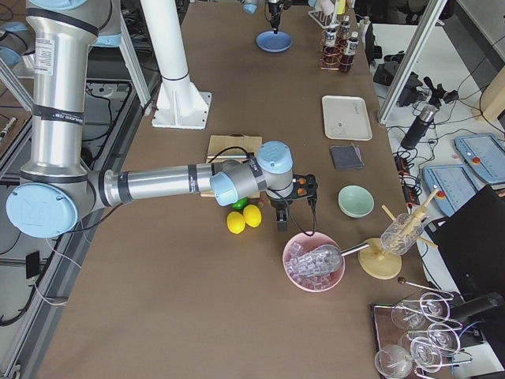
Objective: Pick orange to plate
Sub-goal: 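Push the blue plate with the left gripper toward the table center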
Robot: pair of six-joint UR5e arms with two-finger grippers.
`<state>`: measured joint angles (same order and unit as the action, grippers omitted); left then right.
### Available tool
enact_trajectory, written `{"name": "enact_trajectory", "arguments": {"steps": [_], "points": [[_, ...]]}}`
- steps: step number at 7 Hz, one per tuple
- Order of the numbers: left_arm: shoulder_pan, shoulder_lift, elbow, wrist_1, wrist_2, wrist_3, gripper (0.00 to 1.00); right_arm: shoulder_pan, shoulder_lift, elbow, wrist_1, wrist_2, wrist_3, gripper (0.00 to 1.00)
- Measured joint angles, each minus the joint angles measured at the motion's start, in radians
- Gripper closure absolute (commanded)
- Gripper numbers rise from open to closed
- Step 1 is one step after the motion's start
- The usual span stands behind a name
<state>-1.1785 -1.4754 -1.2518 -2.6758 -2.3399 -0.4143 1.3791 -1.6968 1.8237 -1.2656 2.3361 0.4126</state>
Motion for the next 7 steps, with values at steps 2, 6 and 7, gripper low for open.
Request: {"name": "enact_trajectory", "arguments": {"steps": [2, 6, 7], "points": [[-0.003, -0.011, -0.024, 0.007, -0.074, -0.036, 1.0, 0.0, -0.001, -0.001, 0.0, -0.001, 0.0, 0.01], [0.076, -0.131, -0.273, 0.01, -0.113, -0.605, 1.0, 0.0, -0.001, -0.005, 0.0, -0.013, 0.0, 0.01], [0.169, -0.185, -0.306, 0.024, -0.025, -0.716, 1.0, 0.0, -0.001, -0.005, 0.0, -0.015, 0.0, 0.01]]}}
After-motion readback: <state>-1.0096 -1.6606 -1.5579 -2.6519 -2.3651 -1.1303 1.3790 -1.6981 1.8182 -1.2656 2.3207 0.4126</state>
